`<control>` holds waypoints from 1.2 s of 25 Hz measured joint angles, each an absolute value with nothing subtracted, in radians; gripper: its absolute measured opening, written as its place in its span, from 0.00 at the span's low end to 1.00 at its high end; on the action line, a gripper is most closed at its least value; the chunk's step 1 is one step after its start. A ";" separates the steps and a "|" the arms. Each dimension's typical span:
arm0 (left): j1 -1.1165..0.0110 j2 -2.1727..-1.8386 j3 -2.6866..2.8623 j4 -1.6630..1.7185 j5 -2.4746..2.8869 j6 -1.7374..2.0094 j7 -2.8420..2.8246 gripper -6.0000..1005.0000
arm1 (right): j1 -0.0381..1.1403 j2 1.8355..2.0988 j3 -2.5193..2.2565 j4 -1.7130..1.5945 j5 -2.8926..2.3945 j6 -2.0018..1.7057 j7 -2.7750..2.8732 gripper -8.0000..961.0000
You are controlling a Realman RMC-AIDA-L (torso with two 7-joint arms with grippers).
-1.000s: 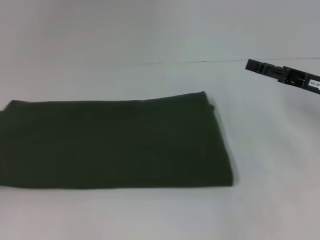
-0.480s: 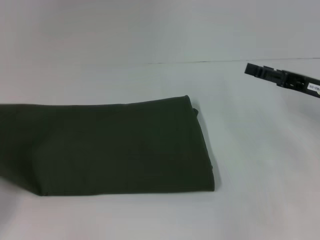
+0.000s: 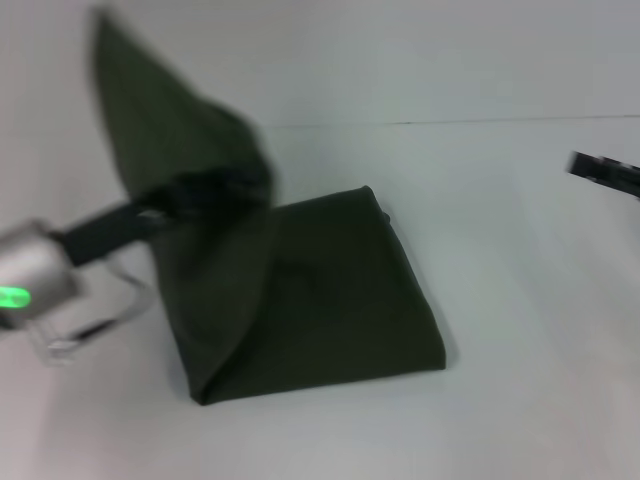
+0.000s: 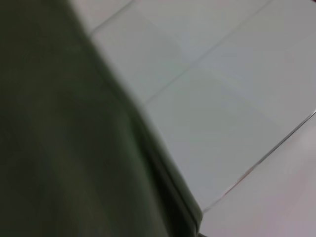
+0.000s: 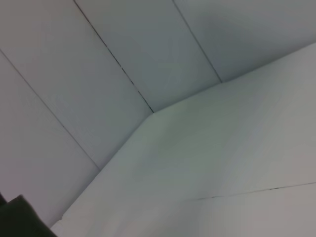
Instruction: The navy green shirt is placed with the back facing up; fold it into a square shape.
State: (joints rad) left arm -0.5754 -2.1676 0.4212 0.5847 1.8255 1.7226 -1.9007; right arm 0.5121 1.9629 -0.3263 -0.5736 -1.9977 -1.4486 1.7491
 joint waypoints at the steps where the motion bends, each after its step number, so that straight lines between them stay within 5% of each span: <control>1: -0.608 -2.167 0.438 0.489 1.817 1.685 -1.846 0.03 | 0.501 1.955 -0.326 -0.577 -1.992 -1.461 1.747 0.92; 7: -0.717 -2.176 0.392 0.014 1.793 1.401 -1.498 0.03 | 0.457 1.918 -0.326 -0.583 -1.987 -1.481 1.733 0.92; 14: -0.716 -2.176 0.144 -0.349 1.797 1.148 -1.039 0.05 | 0.450 1.914 -0.339 -0.583 -2.001 -1.468 1.705 0.92; 30: -0.599 -2.171 0.100 -0.230 1.966 1.593 -1.076 0.73 | 0.487 1.913 -0.379 -0.583 -2.030 -1.436 1.822 0.92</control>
